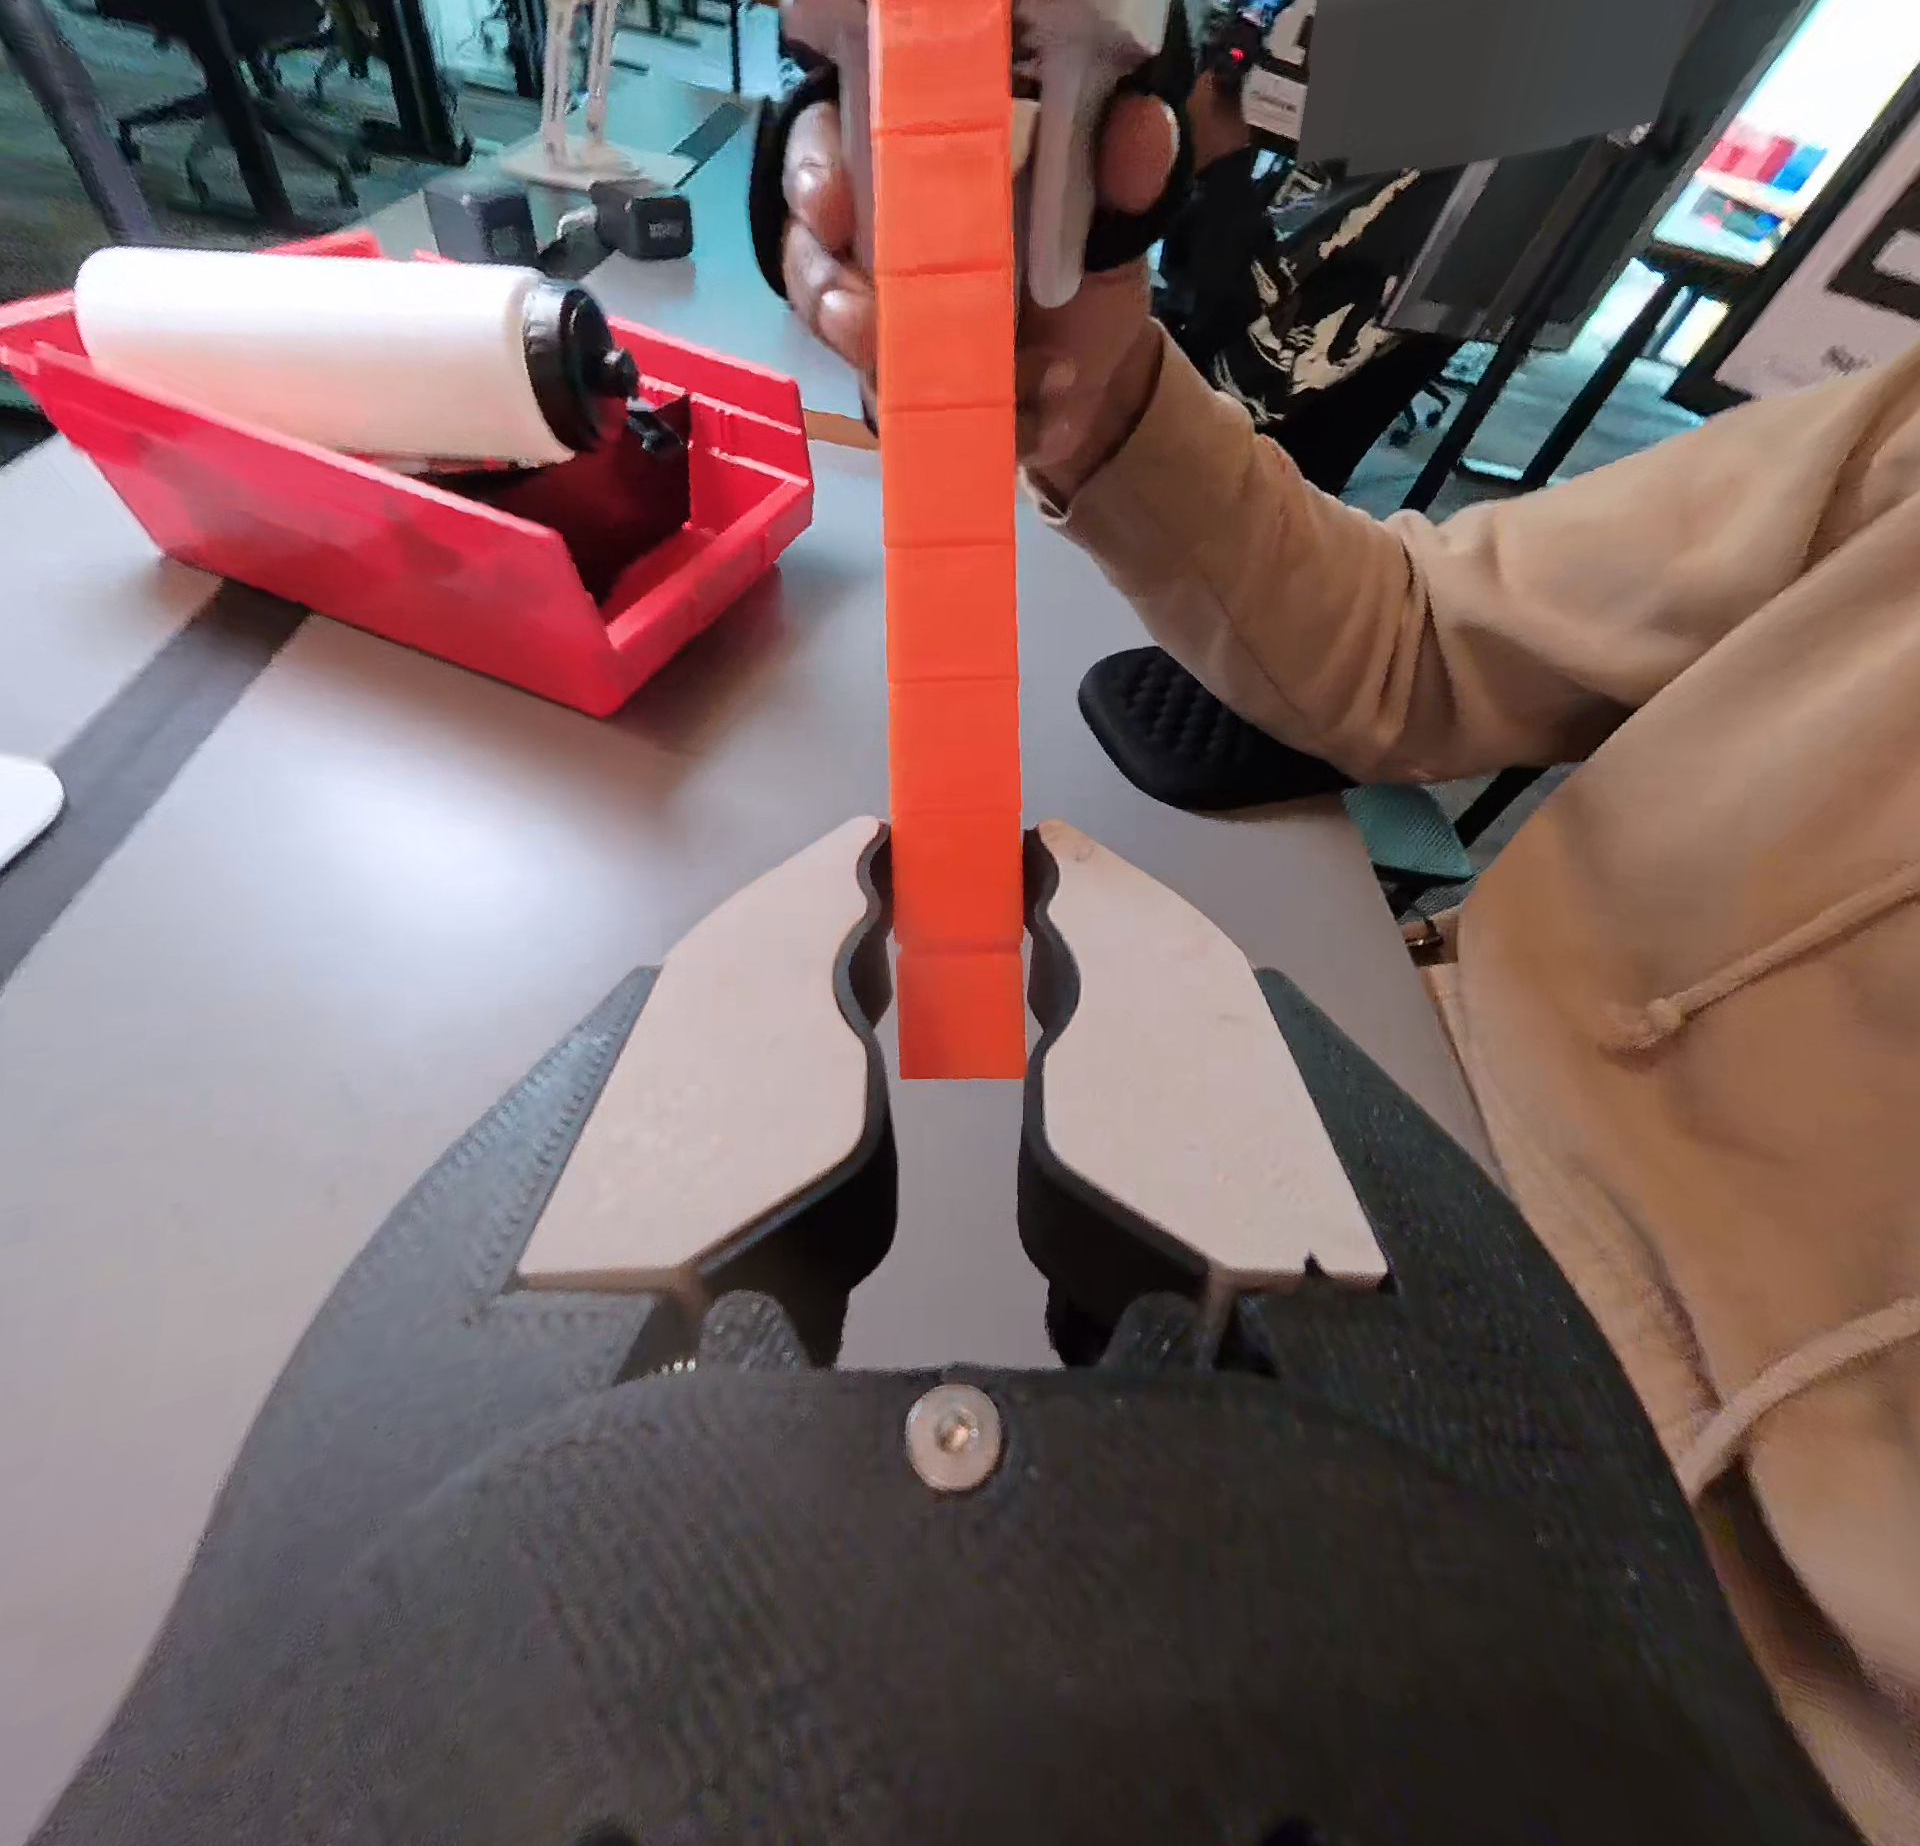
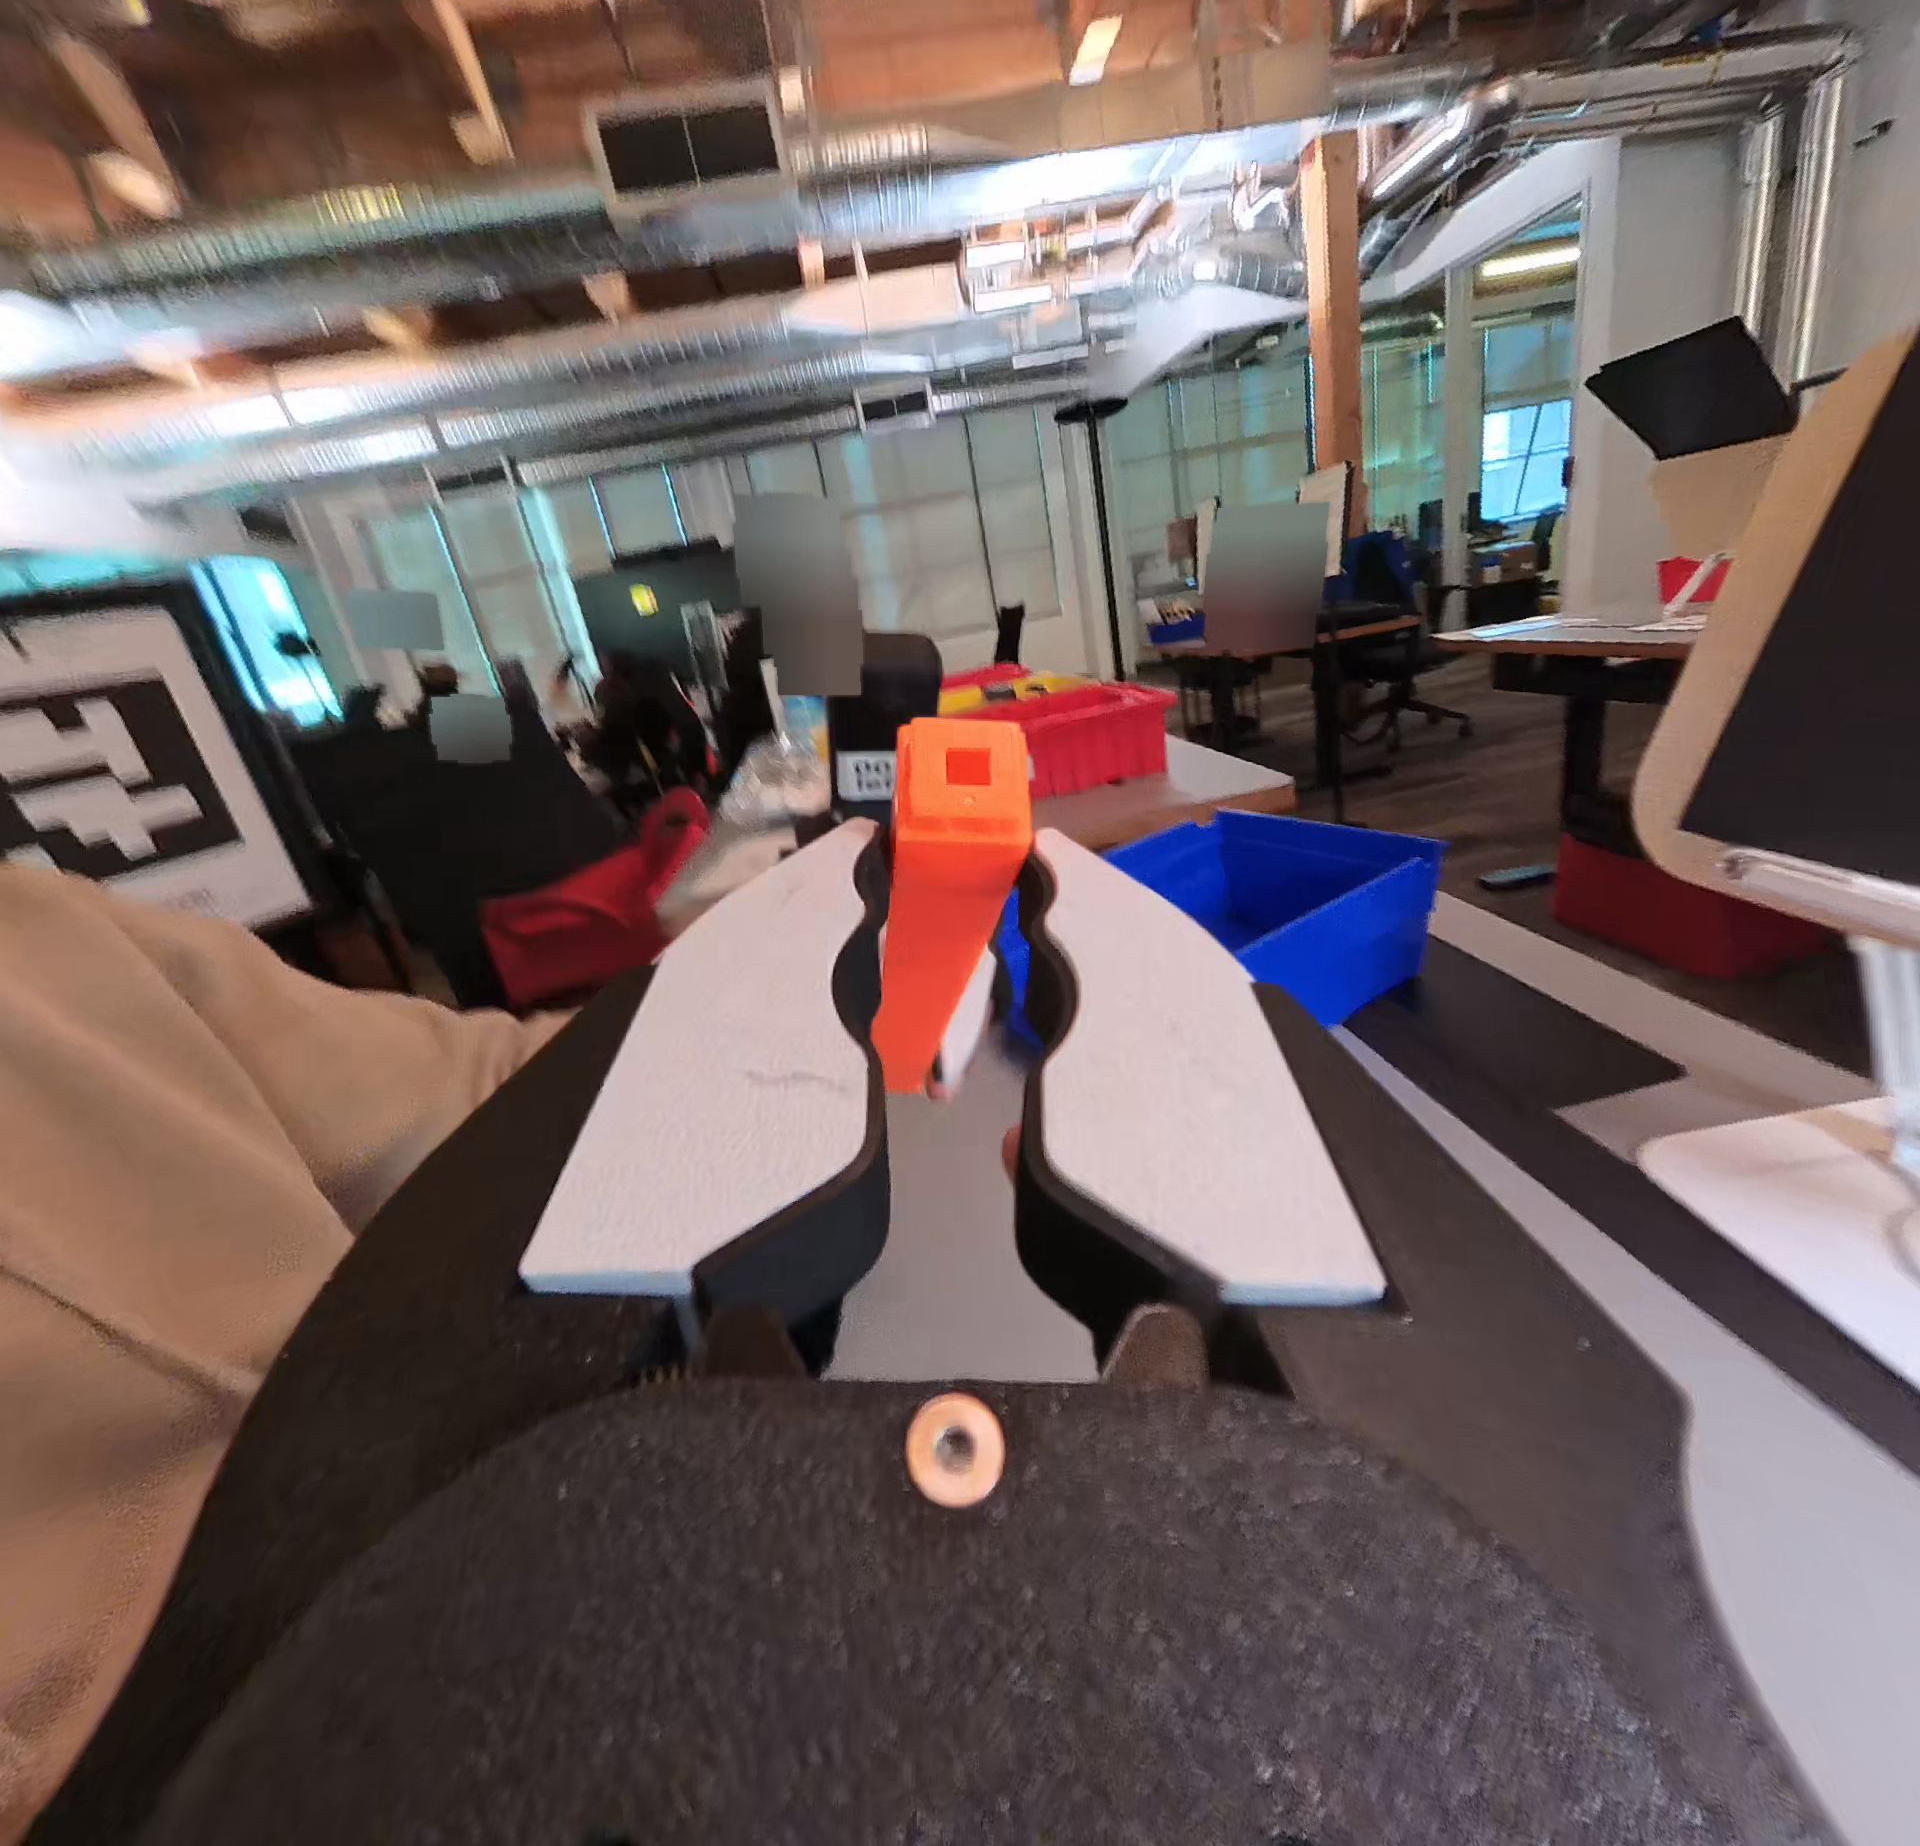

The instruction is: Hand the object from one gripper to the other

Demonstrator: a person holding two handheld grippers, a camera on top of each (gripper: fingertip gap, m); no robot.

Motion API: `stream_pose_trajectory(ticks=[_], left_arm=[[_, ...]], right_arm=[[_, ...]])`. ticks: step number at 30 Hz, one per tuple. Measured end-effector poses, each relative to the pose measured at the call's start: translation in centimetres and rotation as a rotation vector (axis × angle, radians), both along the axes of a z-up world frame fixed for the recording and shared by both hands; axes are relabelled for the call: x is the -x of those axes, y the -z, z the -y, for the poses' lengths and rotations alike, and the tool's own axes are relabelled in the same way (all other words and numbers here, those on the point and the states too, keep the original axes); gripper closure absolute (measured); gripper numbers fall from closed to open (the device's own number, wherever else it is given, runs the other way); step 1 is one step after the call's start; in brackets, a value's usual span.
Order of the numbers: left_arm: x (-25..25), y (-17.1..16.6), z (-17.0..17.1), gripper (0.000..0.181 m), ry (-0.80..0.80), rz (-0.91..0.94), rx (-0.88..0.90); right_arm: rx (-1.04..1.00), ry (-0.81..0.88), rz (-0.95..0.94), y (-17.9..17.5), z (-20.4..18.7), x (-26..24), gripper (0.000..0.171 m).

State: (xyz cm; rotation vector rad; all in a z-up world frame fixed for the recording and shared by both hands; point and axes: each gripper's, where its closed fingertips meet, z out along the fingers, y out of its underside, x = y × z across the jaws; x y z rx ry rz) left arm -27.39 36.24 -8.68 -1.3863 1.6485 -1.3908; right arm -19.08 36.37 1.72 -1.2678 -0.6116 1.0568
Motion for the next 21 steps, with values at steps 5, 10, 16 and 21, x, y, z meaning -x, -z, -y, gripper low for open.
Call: stream_pose_trajectory(ticks=[5,10,16,21], left_arm=[[0.9,-2.0,0.1,0.158,-0.006,0.116,-0.13],[1.8,-4.1,0.4,0.158,-0.036,0.186,-0.199],[2.1,-5.9,0.8,0.158,-0.064,0.257,-0.241],[1.9,-6.7,1.3,0.158,-0.069,0.294,-0.266]], right_arm=[[-0.231,0.168,0.247,-1.1,1.6,-0.2,0.141],[-0.429,0.381,0.418,-2.6,2.3,-0.7,0.139],[-0.46,0.476,0.338,-4.1,2.2,-0.8,0.138],[-0.464,0.533,0.24,-5.3,2.2,-1.2,0.139]])
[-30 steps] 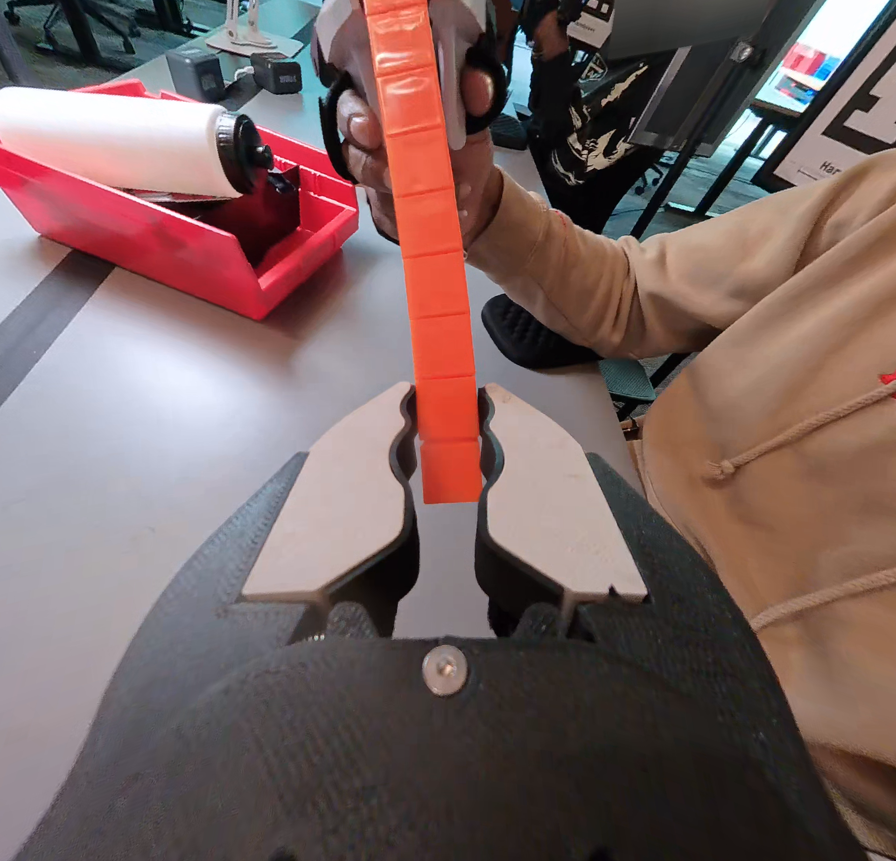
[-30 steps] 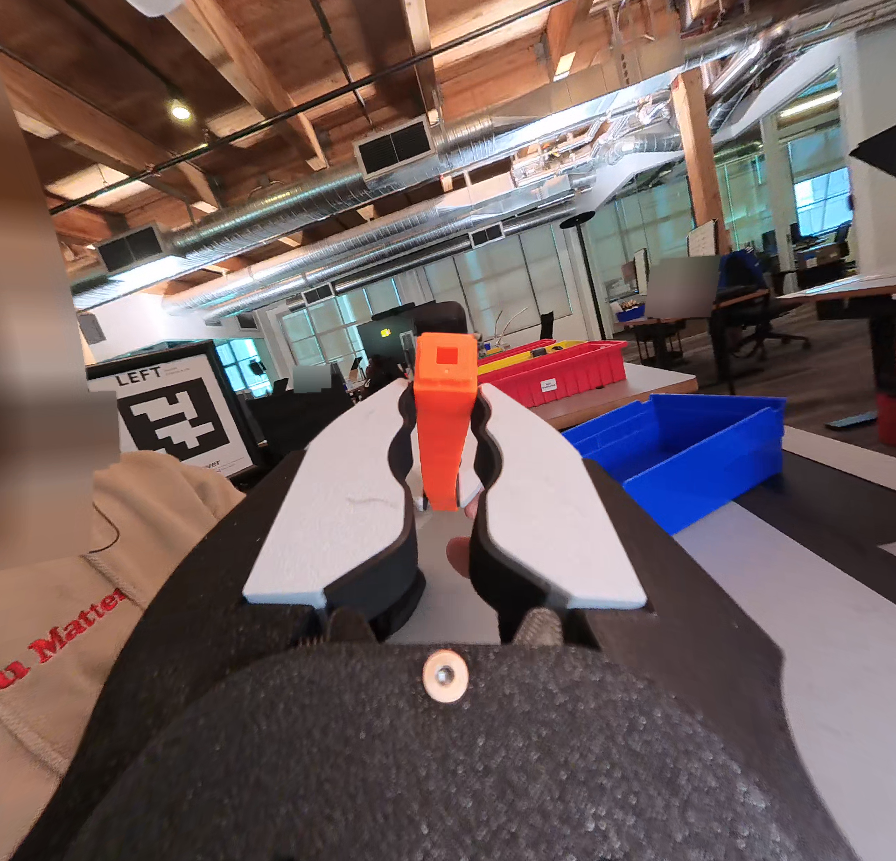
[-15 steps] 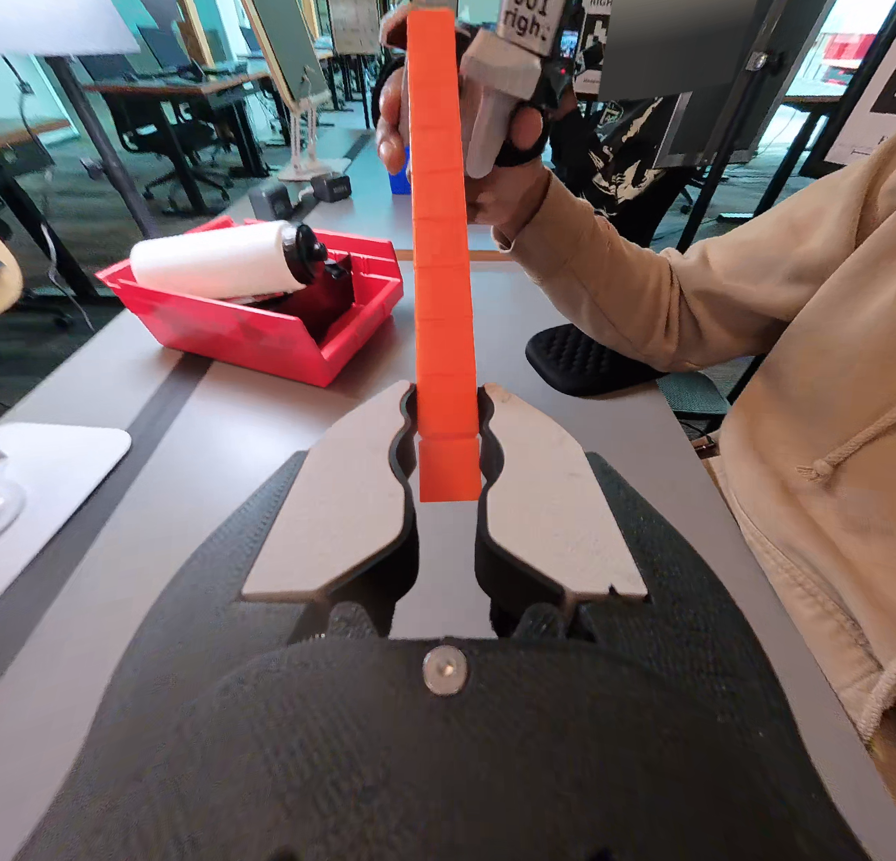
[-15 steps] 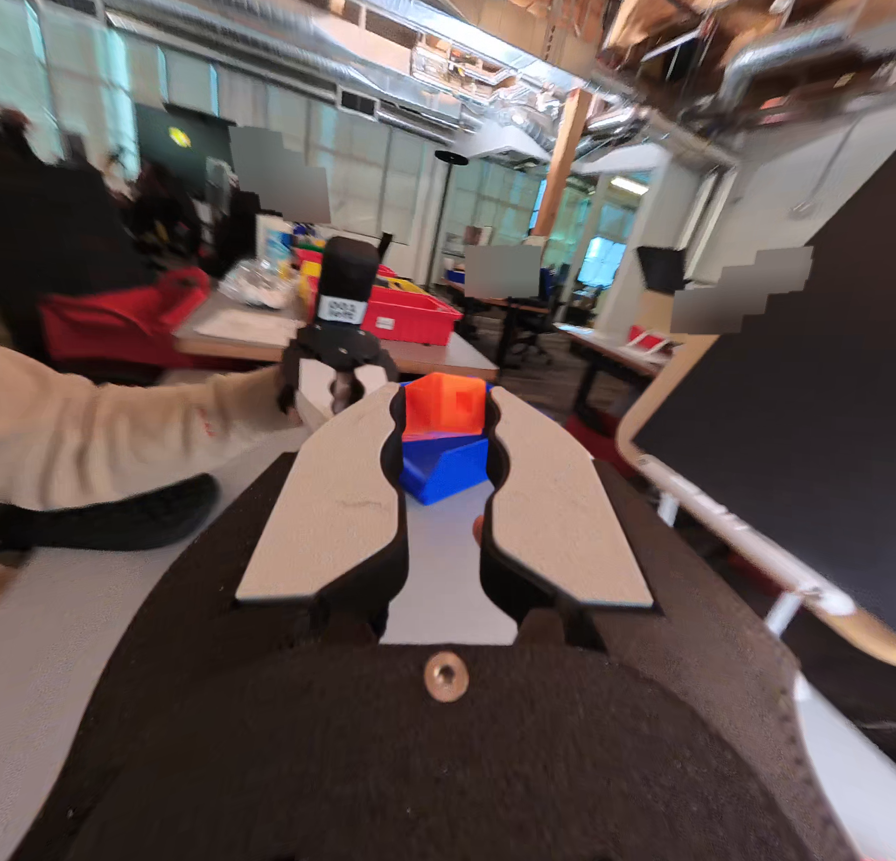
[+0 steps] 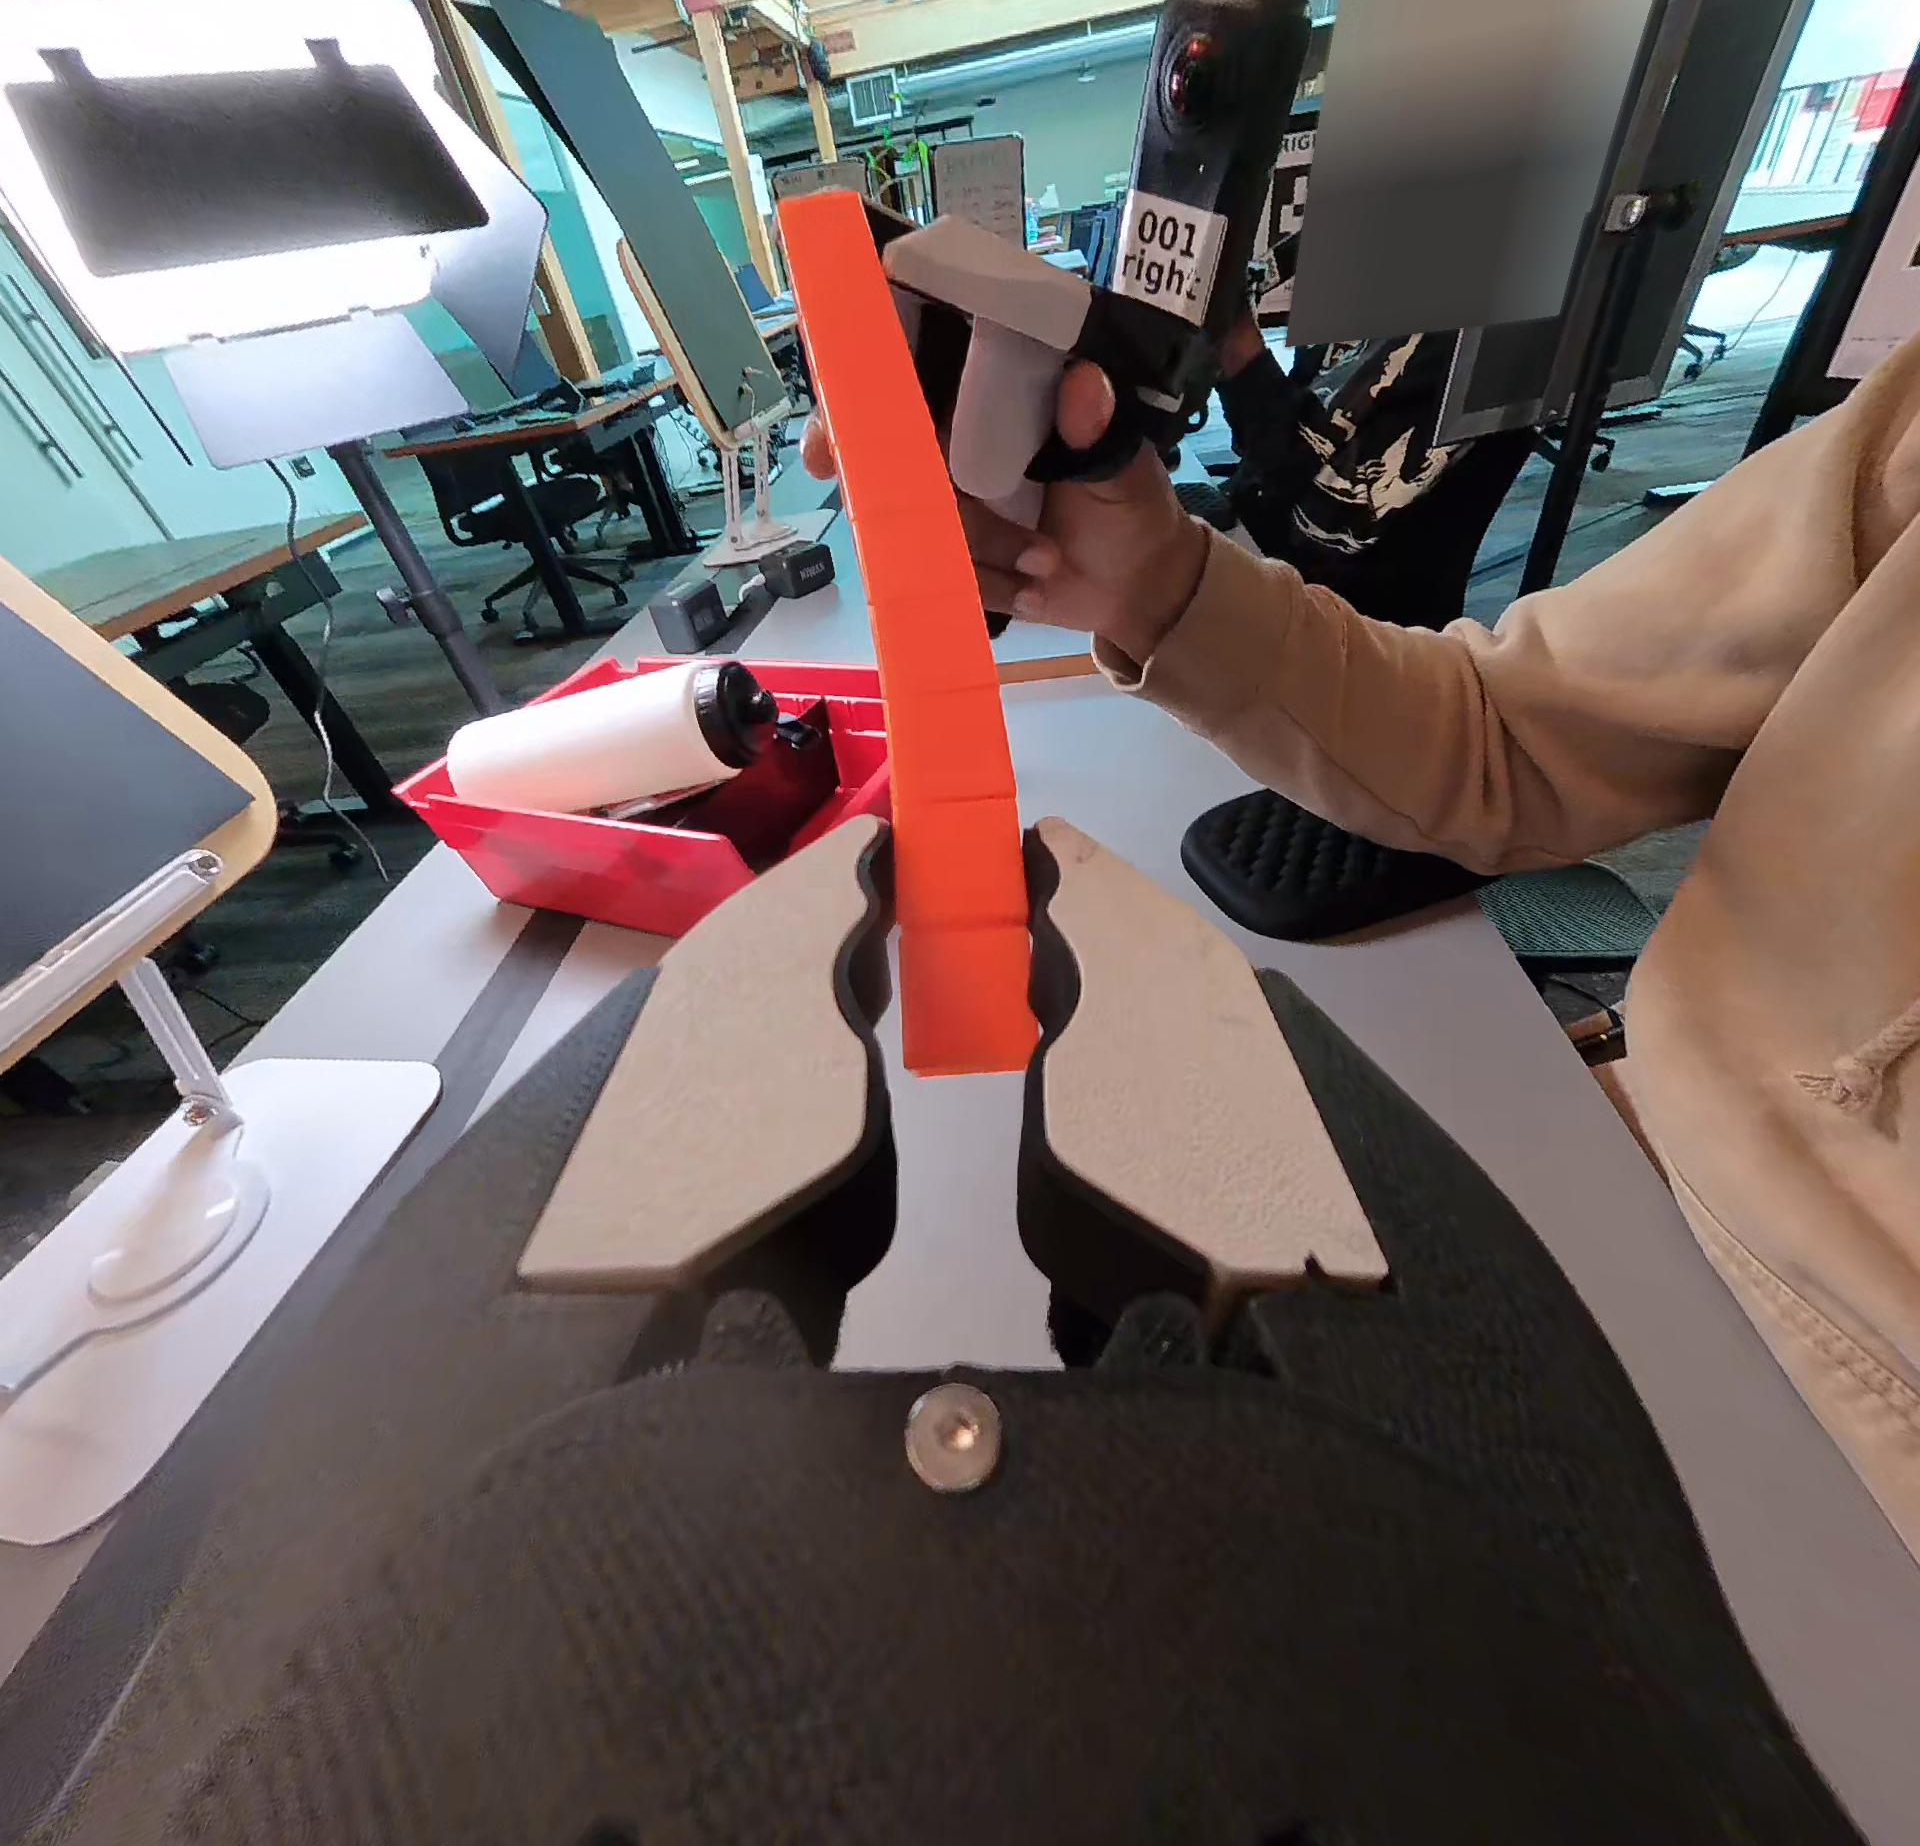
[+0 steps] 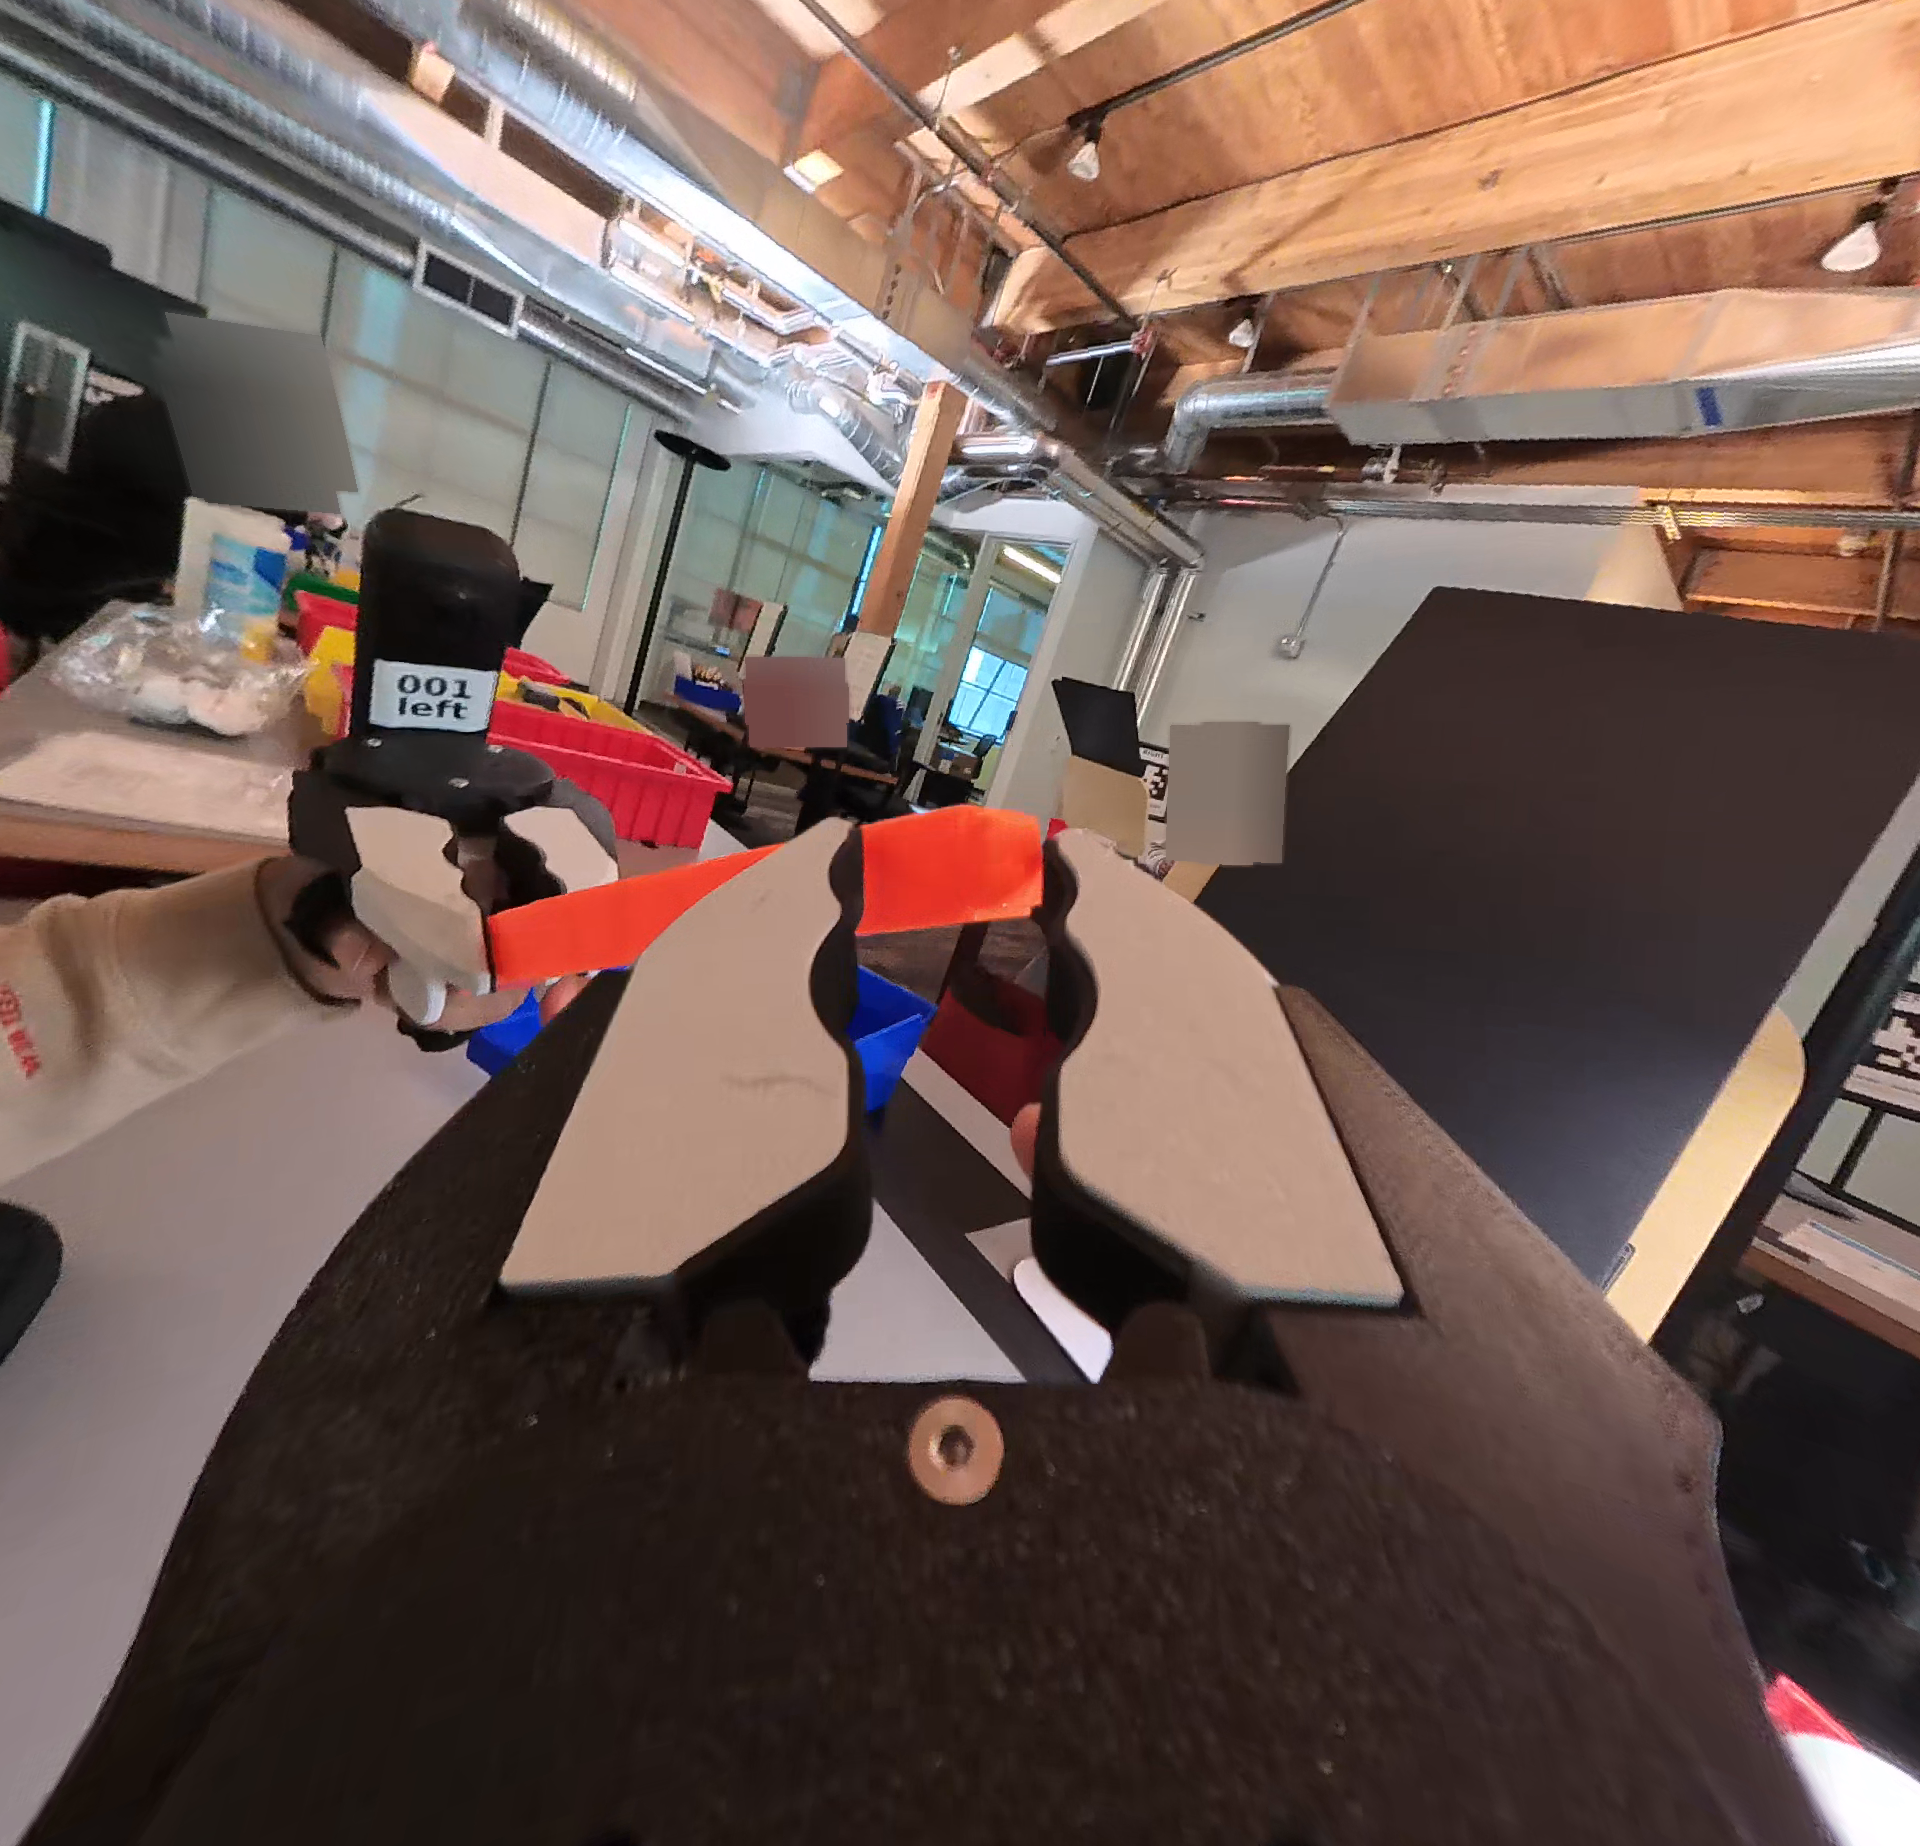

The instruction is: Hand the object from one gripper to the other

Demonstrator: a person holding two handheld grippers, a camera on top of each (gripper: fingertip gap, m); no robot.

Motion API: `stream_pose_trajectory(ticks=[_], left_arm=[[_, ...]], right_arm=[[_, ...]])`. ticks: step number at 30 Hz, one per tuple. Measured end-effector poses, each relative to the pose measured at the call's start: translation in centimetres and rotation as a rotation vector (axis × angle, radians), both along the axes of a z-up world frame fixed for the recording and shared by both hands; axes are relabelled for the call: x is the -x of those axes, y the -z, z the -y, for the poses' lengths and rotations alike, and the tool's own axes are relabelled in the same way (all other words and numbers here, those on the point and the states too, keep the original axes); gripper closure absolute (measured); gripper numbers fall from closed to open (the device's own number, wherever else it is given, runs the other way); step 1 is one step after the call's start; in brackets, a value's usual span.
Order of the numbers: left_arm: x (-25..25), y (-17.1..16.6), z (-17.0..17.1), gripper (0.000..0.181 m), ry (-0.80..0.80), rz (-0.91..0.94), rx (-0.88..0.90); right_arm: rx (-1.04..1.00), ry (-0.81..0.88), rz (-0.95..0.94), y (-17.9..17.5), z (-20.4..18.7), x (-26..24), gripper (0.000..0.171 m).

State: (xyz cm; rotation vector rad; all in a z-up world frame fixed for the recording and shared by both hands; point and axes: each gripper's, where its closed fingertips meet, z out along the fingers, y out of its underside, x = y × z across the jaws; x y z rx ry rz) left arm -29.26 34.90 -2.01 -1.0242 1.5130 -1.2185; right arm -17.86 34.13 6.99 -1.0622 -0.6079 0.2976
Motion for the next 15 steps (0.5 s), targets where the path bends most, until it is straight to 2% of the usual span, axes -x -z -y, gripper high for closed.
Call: stream_pose_trajectory(ticks=[7,9,15], left_arm=[[0.4,-1.0,0.5,0.158,-0.002,0.021,-0.012],[0.8,-1.5,0.5,0.158,-0.005,0.035,-0.003],[1.5,-1.6,1.1,0.159,0.006,0.009,-0.058]], right_arm=[[-0.057,0.01,0.002,-0.9,1.0,0.1,0.144],[-0.07,0.011,0.036,-0.9,1.3,-0.2,0.156],[0.01,-0.15,0.076,-0.2,2.4,0.1,0.16]])
